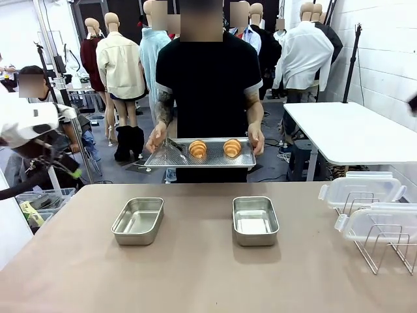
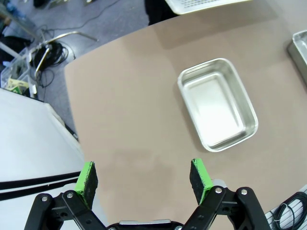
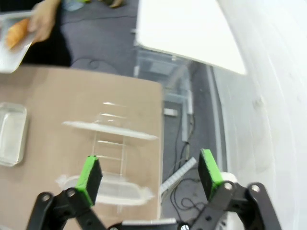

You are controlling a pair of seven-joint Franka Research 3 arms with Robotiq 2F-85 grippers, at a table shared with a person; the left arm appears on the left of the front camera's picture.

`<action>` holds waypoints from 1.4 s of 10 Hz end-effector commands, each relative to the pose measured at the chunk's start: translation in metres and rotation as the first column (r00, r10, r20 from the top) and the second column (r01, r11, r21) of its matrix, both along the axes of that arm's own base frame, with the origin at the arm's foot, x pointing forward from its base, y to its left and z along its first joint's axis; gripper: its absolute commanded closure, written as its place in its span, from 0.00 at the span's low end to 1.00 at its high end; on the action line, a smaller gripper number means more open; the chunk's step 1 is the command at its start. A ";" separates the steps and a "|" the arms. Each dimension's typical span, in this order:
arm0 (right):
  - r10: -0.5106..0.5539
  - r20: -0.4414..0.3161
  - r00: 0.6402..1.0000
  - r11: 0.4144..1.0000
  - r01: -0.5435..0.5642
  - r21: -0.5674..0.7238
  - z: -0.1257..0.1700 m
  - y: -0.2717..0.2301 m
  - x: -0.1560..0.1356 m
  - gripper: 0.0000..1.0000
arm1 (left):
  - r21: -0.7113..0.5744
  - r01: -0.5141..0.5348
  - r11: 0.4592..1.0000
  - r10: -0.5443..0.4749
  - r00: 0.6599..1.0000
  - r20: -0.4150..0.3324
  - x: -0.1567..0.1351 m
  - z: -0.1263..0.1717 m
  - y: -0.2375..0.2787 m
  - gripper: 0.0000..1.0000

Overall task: Place the bread in airtight containers.
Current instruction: Lift both Airtight Container.

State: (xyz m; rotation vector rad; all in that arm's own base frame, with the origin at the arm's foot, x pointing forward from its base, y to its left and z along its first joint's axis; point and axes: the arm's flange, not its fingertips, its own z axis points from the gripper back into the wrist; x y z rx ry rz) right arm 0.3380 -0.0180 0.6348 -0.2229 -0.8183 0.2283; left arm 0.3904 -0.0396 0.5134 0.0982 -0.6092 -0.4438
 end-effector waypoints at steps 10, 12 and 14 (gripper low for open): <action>0.189 -0.432 0.882 0.980 -0.139 0.145 -0.104 0.127 0.111 0.00 | -0.120 -0.118 0.986 0.112 0.992 -0.052 0.029 -0.041 -0.034 0.00; 0.116 -0.498 0.859 0.992 -0.070 0.109 -0.132 0.172 0.154 0.00 | -0.134 -0.203 0.970 0.197 0.979 -0.058 0.049 -0.065 -0.049 0.00; 0.082 -0.538 0.839 0.993 -0.026 0.112 -0.165 0.205 0.178 0.00 | -0.124 -0.224 0.967 0.213 0.972 -0.098 0.055 -0.091 -0.062 0.00</action>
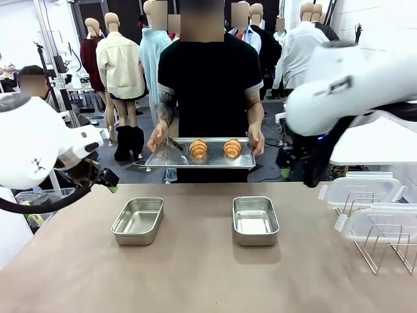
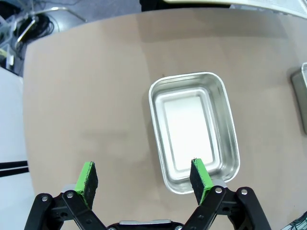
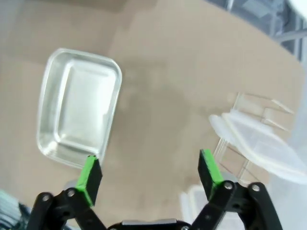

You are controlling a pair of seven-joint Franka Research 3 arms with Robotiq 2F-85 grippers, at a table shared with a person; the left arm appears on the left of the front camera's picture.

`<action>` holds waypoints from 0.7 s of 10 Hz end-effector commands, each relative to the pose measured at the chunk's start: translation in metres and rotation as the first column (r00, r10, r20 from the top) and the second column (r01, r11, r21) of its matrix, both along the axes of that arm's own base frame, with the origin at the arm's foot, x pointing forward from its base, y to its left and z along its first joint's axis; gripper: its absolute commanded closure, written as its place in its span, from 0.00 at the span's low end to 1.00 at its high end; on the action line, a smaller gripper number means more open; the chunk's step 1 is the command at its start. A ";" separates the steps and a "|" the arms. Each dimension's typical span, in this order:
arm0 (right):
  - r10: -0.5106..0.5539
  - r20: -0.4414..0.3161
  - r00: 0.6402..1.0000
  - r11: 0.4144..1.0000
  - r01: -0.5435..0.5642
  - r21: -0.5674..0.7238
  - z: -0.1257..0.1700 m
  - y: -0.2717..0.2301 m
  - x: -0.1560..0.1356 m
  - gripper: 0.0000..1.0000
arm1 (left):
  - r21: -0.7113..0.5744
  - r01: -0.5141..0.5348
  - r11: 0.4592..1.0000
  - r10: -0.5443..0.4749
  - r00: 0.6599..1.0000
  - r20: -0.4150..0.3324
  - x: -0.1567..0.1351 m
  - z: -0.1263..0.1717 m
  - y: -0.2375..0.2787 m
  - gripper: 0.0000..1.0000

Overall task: Place the bread in airtight containers.
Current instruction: Lift both Airtight Container.

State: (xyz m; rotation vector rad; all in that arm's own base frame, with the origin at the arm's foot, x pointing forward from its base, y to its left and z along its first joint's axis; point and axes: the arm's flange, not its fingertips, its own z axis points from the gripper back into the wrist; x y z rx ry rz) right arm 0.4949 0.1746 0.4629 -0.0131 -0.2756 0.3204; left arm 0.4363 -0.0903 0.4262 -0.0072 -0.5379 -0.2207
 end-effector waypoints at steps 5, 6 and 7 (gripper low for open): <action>-0.136 -0.074 0.988 0.990 0.139 0.037 -0.071 0.026 0.033 0.00 | -0.007 -0.014 1.000 0.012 0.987 -0.157 0.025 -0.060 -0.024 0.00; -0.147 -0.074 0.986 0.987 0.152 0.055 -0.085 0.026 0.036 0.00 | -0.009 0.008 1.000 -0.009 0.984 -0.178 0.032 -0.066 -0.025 0.00; -0.147 -0.107 0.983 0.987 0.153 0.052 -0.099 0.025 0.037 0.00 | -0.004 0.025 1.000 -0.025 0.982 -0.185 0.038 -0.075 -0.028 0.00</action>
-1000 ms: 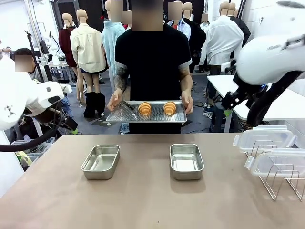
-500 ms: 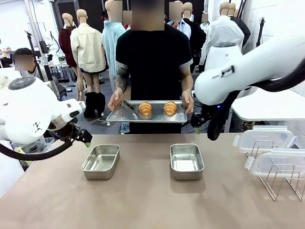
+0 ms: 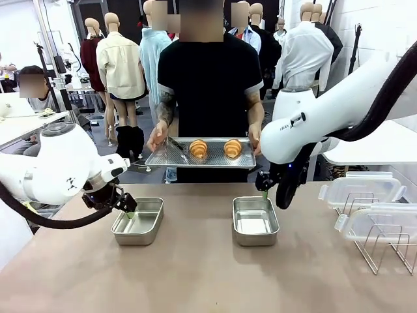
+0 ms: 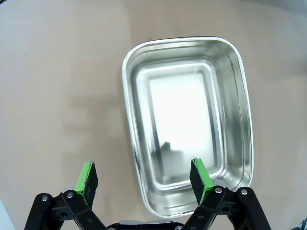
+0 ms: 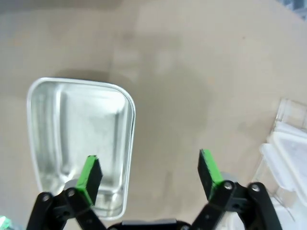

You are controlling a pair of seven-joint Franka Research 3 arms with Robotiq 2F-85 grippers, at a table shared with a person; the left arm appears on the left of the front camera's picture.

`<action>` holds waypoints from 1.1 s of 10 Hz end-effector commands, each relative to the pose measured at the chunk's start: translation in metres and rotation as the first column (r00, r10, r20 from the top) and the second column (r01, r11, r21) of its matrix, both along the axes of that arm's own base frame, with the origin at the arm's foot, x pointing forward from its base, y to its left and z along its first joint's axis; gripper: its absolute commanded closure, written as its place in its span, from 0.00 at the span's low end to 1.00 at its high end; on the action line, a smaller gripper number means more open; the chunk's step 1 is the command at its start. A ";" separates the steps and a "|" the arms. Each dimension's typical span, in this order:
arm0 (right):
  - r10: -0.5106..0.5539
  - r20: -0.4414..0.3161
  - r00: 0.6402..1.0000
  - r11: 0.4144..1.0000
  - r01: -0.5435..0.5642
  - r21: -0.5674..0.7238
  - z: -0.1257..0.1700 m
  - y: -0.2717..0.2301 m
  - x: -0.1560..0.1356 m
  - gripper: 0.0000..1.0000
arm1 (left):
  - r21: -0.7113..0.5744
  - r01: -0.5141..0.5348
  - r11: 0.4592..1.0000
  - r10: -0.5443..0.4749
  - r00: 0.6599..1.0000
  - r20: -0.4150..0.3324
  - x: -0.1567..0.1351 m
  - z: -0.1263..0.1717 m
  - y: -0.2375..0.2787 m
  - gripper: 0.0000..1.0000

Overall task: Place the bread in airtight containers.
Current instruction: Lift both Airtight Container.

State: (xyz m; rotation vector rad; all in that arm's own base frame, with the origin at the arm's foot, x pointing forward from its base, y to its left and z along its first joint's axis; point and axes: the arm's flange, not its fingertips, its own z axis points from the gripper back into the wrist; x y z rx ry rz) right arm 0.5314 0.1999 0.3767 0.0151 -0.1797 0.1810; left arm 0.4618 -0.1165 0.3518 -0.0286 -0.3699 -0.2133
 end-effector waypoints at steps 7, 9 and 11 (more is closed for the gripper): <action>0.000 -0.001 1.000 0.999 0.000 0.035 -0.063 -0.008 0.026 0.00 | -0.017 -0.033 0.999 0.032 0.998 -0.051 0.036 -0.028 0.003 0.00; 0.011 -0.009 1.000 1.000 -0.011 0.022 -0.063 -0.005 0.029 0.26 | -0.005 -0.028 1.000 0.027 0.998 -0.054 0.037 -0.026 0.002 0.40; 0.014 -0.013 1.000 1.000 -0.013 0.025 -0.064 -0.005 0.029 0.65 | -0.005 -0.030 1.000 0.030 0.998 -0.060 0.038 -0.026 0.003 0.80</action>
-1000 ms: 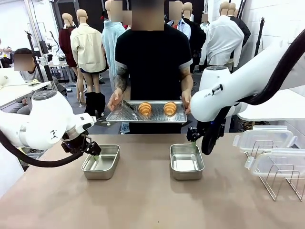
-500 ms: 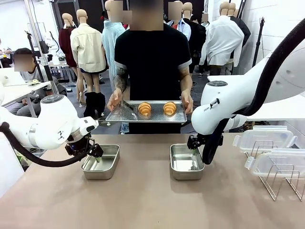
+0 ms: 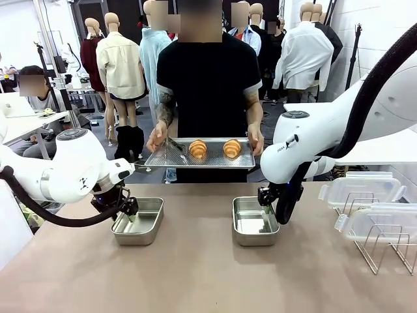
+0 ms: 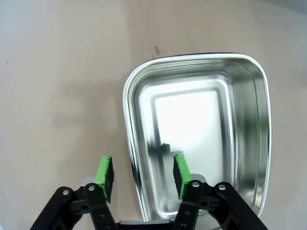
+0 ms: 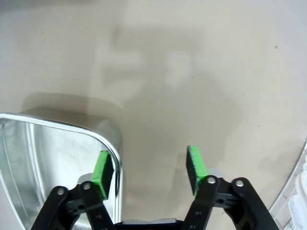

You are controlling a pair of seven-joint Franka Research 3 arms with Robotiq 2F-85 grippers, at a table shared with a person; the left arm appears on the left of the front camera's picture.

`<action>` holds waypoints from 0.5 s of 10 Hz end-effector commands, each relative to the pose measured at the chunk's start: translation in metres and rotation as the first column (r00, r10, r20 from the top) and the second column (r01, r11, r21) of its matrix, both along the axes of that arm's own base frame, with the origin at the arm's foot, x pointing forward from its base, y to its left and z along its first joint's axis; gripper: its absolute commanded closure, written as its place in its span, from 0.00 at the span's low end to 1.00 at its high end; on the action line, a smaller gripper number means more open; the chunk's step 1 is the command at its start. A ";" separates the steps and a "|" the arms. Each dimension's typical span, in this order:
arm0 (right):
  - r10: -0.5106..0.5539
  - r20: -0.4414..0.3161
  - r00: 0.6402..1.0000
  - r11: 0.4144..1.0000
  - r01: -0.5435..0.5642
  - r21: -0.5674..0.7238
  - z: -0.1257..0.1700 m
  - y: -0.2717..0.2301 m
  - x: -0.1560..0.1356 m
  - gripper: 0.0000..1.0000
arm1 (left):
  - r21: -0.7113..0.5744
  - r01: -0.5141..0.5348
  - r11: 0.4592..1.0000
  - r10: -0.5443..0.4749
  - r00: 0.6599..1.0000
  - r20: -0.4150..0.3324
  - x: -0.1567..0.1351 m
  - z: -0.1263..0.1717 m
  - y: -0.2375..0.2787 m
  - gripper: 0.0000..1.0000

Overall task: Place the bread in airtight containers.
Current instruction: Lift both Airtight Container.

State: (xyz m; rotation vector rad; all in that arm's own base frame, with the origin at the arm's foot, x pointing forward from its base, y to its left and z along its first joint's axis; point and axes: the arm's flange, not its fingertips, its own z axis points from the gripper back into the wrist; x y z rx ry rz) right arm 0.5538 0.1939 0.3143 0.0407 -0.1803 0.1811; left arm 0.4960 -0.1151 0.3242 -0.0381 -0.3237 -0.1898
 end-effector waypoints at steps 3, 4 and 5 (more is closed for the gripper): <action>0.008 -0.025 1.000 1.000 -0.008 -0.007 -0.001 0.002 0.009 1.00 | -0.002 -0.007 1.000 0.007 1.000 -0.017 0.004 0.005 0.002 1.00; 0.001 -0.029 1.000 1.000 -0.002 -0.005 -0.001 0.001 0.011 1.00 | -0.009 -0.007 1.000 0.007 1.000 -0.014 0.003 0.007 0.003 1.00; -0.002 -0.032 0.999 1.000 0.001 -0.004 -0.001 0.001 0.011 1.00 | -0.015 -0.009 1.000 0.009 1.000 -0.016 0.003 0.007 0.004 1.00</action>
